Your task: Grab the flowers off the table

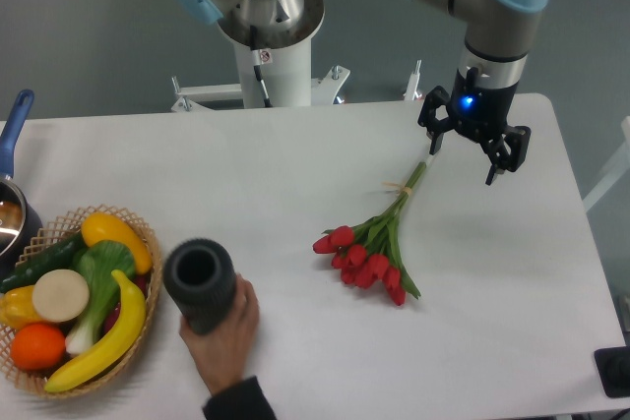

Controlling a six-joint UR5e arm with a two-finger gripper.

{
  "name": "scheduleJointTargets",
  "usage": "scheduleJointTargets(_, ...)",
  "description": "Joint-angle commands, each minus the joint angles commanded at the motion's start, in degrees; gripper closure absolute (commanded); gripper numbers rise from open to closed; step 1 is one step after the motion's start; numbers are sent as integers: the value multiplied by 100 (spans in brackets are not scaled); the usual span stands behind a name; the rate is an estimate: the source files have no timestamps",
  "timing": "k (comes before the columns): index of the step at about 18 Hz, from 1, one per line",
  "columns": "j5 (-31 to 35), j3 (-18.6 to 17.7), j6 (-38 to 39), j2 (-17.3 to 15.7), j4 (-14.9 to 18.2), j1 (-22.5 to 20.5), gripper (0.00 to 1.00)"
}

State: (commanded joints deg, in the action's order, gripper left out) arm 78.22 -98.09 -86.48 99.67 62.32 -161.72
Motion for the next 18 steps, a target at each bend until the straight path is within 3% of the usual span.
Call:
scheduleJointTargets(12, -35, -175, 88, 0, 0, 9, 0)
scheduleJointTargets(15, -219, -264, 745, 0, -26, 61, 0)
scheduleJointTargets(18, -237, -290, 870, 35, -18, 79, 0)
